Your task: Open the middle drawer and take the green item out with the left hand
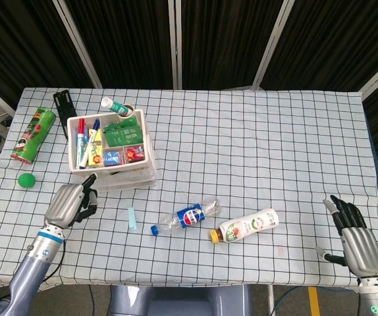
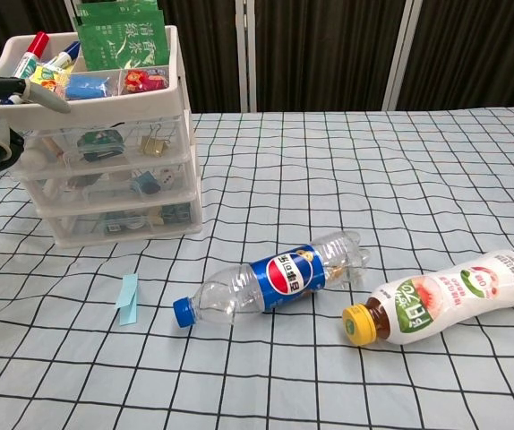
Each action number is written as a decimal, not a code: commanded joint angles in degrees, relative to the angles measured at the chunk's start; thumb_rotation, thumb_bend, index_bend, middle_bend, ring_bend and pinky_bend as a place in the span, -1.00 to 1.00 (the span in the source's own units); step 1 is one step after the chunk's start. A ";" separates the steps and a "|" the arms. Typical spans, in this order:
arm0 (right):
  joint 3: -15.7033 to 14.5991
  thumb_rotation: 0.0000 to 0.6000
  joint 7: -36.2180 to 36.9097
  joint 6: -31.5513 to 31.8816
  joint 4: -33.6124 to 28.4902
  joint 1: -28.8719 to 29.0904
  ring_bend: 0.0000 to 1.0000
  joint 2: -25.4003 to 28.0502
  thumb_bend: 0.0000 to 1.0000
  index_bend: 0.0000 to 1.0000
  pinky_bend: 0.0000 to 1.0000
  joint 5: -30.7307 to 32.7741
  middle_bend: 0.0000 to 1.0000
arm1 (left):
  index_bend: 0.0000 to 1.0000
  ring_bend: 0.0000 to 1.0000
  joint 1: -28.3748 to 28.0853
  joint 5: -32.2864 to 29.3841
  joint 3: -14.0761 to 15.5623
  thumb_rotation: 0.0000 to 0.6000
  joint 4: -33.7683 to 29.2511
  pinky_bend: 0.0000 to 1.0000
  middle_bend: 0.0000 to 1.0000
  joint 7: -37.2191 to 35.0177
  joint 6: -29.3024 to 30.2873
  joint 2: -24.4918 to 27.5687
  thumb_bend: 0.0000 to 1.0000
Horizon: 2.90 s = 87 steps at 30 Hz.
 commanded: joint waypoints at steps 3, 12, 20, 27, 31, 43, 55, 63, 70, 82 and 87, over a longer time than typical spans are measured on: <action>0.03 1.00 0.01 -0.01 -0.01 0.01 -1.00 0.02 -0.92 -1.00 -1.00 0.05 -1.00 | -0.59 0.45 -1.32 -5.53 -0.77 1.00 -0.39 0.40 0.59 3.38 -1.47 0.22 1.00; 0.01 1.00 -0.04 -0.05 0.06 0.03 -1.00 -0.03 -0.92 -1.00 -1.00 0.02 -1.00 | -0.58 0.45 -2.23 -8.59 -0.60 1.00 0.40 0.40 0.59 3.98 -2.57 -0.01 1.00; 0.04 1.00 0.00 0.00 0.03 0.01 -1.00 0.00 -0.92 -1.00 -1.00 0.03 -1.00 | -0.37 0.48 -2.49 -9.82 -0.65 1.00 0.07 0.42 0.63 4.23 -2.35 0.28 1.00; 0.06 1.00 0.03 0.09 0.00 0.01 -1.00 0.01 -0.92 -1.00 -1.00 -0.04 -1.00 | -0.31 0.51 -2.26 -8.54 0.02 1.00 -2.47 0.44 0.65 3.07 -2.74 2.10 1.00; 0.10 1.00 0.25 0.26 -0.05 -0.05 -1.00 0.15 -0.92 -1.00 -1.00 -0.06 -1.00 | -0.31 0.51 -2.12 -7.96 1.08 1.00 -4.48 0.44 0.65 2.79 -3.70 3.74 1.00; 0.02 1.00 0.30 0.28 -0.17 -0.06 -1.00 0.23 -0.92 -1.00 -1.00 -0.22 -1.00 | -0.33 0.51 -0.74 -5.09 4.36 1.00 -7.84 0.44 0.65 2.16 -4.06 6.72 1.00; -0.06 1.00 -0.12 0.15 -0.21 -0.06 -1.00 0.04 -0.92 -1.00 -1.00 -0.22 -1.00 | -0.33 0.51 0.91 -0.76 6.33 1.00 -8.13 0.44 0.65 -0.25 -3.14 7.59 1.00; -0.02 1.00 0.05 0.13 -0.25 -0.08 -1.00 0.14 -0.92 -1.00 -1.00 -0.06 -1.00 | -0.33 0.51 1.41 0.98 7.40 1.00 -8.85 0.44 0.65 -0.04 -2.97 7.94 1.00; -0.02 1.00 0.04 0.26 -0.28 -0.12 -1.00 0.15 -0.92 -1.00 -1.00 -0.16 -1.00 | -0.33 0.51 1.91 2.35 8.26 1.00 -9.08 0.44 0.65 0.39 -2.63 7.77 1.00; -0.05 1.00 -0.21 0.06 -0.29 -0.08 -1.00 0.04 -0.92 -1.00 -1.00 -0.05 -1.00 | -0.38 0.51 2.64 3.92 8.75 1.00 -9.16 0.44 0.65 -0.05 -1.82 7.96 1.00; -0.14 1.00 -0.35 0.03 -0.24 -0.07 -1.00 -0.03 -0.92 -1.00 -1.00 -0.21 -1.00 | -0.43 0.51 2.78 4.27 8.63 1.00 -8.89 0.44 0.65 -0.61 -1.62 8.53 0.83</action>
